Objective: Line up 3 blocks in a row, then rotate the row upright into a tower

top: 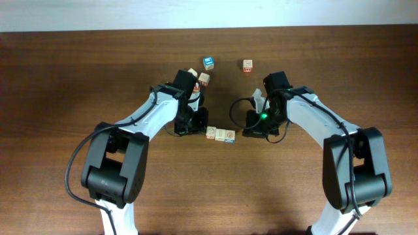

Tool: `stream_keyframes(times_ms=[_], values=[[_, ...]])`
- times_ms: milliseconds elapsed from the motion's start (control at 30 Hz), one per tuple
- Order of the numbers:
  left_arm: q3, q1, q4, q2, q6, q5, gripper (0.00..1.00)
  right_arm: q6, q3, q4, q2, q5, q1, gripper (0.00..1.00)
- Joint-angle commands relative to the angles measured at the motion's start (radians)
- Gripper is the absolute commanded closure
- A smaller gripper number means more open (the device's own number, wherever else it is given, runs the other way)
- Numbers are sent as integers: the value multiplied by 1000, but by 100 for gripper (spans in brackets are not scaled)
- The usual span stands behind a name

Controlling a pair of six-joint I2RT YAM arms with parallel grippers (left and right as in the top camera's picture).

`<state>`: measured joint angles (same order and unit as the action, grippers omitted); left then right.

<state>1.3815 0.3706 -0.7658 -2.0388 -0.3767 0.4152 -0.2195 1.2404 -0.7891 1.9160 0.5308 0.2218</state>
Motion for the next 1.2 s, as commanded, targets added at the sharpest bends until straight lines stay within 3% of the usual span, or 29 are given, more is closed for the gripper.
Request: stream_keyframes(times_ms=[0, 367, 1000, 1167], values=[[-6, 2, -3, -9, 35, 0, 100, 32, -28, 14, -6, 29, -5, 96], [-6, 2, -15, -9, 35, 0, 100, -120, -132, 225, -6, 86, 35, 96], [-6, 2, -29, -9, 35, 1, 100, -175, -132, 241, -6, 35, 92, 96], [-6, 2, -29, -9, 35, 0, 100, -156, -96, 244, -6, 121, 92, 96]])
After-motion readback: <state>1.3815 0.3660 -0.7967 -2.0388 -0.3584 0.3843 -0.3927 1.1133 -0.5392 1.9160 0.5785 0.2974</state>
